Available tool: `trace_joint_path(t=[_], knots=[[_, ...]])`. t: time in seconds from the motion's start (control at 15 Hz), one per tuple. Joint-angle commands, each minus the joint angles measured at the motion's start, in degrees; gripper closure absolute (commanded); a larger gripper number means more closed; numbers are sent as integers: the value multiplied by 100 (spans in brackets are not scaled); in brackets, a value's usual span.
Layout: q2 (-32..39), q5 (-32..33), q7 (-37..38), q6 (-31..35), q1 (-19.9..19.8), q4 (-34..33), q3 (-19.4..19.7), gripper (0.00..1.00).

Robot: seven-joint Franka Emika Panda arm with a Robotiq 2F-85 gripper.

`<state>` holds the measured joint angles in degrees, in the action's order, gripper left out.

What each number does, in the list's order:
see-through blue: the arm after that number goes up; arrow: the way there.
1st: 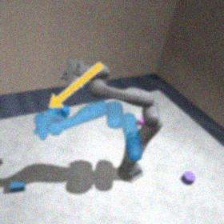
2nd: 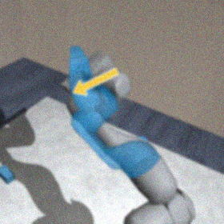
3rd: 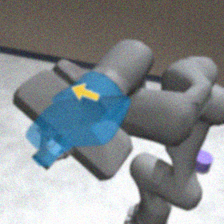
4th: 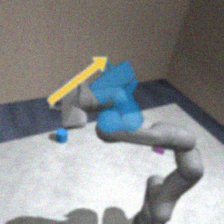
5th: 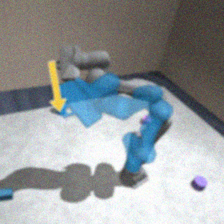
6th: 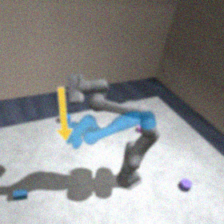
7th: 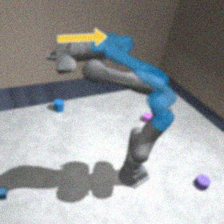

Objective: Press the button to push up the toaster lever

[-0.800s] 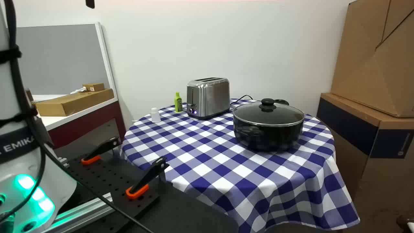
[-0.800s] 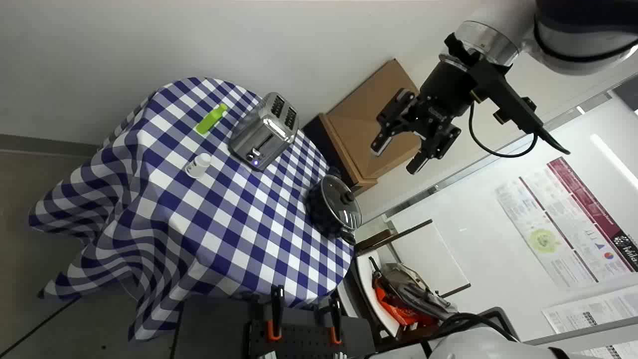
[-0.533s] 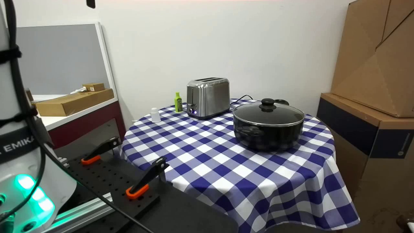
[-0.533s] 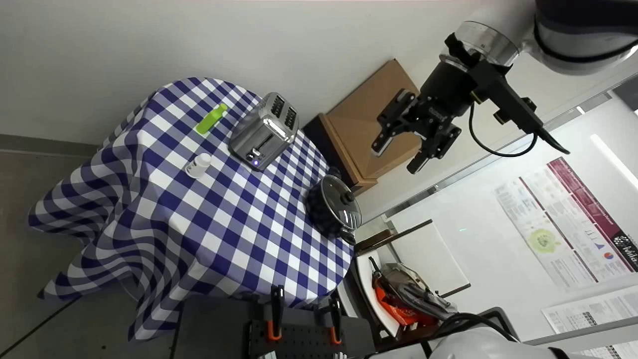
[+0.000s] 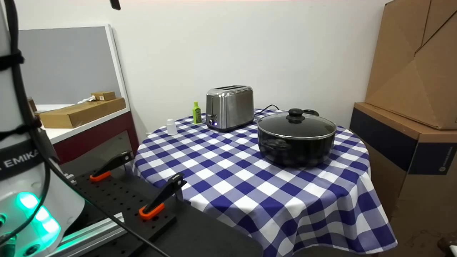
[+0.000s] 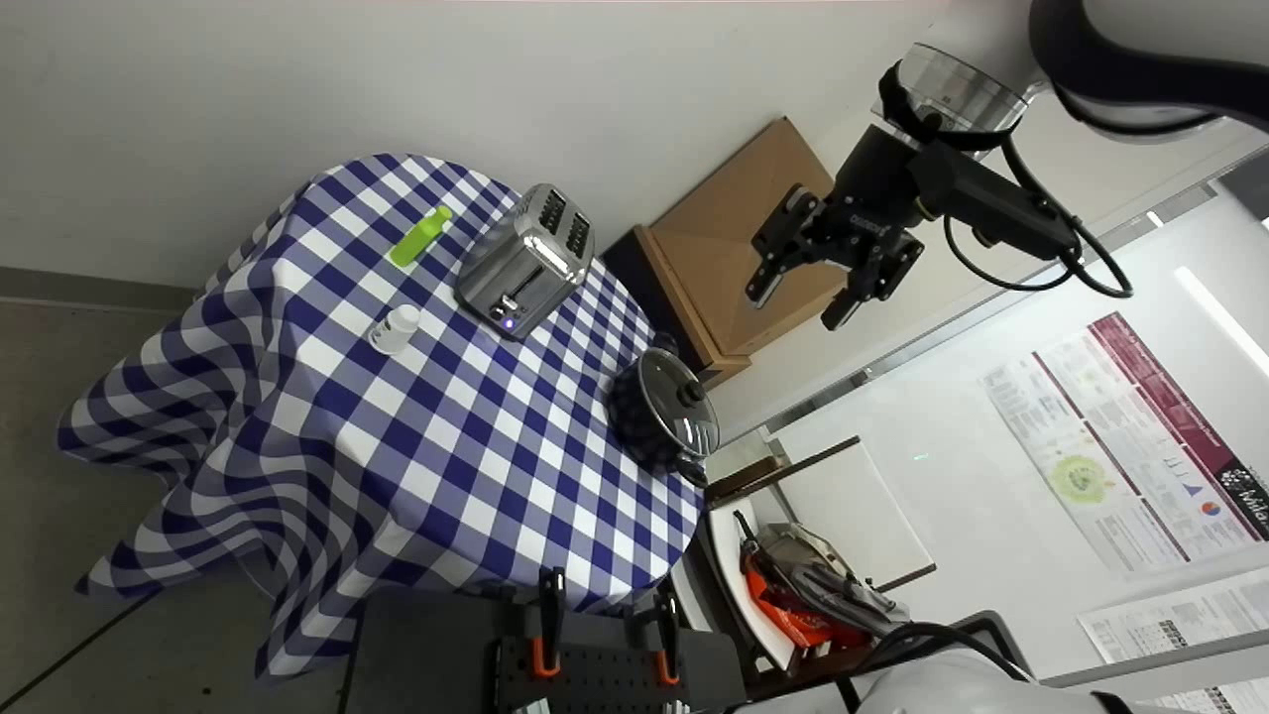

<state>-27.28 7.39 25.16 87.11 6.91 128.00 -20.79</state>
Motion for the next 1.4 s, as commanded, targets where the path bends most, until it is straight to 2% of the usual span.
trace_joint_path(t=[0.0,0.27,0.6,1.07,1.33], knots=[[-118,49,466,788,16,376,88,0],[35,38,607,1847,-149,960,341,0],[651,323,595,2834,-492,1452,579,0],[1724,1082,855,4042,-784,1496,821,0],[2345,1858,1028,4870,-810,1445,1007,0]])
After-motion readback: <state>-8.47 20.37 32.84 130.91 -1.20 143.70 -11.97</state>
